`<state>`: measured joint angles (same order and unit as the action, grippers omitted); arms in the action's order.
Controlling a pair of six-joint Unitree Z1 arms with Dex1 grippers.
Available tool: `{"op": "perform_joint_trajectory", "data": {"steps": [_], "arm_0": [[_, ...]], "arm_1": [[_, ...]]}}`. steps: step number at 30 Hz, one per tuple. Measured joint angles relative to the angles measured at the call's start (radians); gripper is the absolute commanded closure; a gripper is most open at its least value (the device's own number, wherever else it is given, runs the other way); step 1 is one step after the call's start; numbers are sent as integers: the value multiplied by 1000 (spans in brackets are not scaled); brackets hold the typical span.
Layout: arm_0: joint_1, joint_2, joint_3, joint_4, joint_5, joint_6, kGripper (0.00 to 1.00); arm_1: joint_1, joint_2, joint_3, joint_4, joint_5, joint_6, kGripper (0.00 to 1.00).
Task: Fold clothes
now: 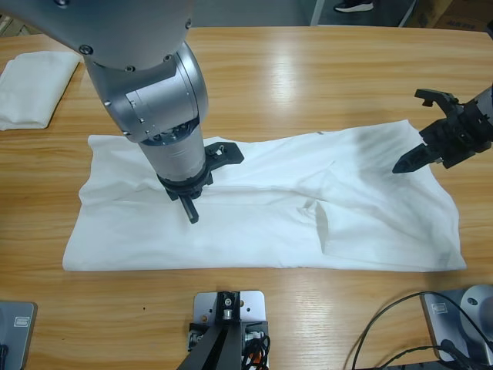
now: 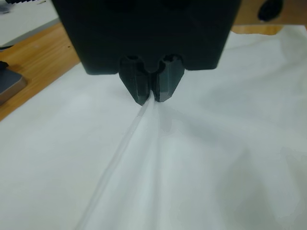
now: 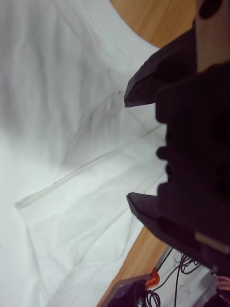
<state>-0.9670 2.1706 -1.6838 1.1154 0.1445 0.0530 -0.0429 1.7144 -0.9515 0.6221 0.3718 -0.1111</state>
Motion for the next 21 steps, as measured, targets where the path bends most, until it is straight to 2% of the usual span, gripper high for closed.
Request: {"op": "perform_joint_trajectory", "data": {"steps": [8, 15, 21], "arm_0": [[0, 11, 4, 26, -7, -89, 0], [0, -35, 116, 45, -69, -192, 0], [2, -83, 148, 45, -124, -290, 24]], "arm_1": [[0, 10, 0, 0, 2, 33, 257], [0, 21, 2, 0, 2, 43, 257], [0, 21, 2, 0, 2, 46, 262]]}}
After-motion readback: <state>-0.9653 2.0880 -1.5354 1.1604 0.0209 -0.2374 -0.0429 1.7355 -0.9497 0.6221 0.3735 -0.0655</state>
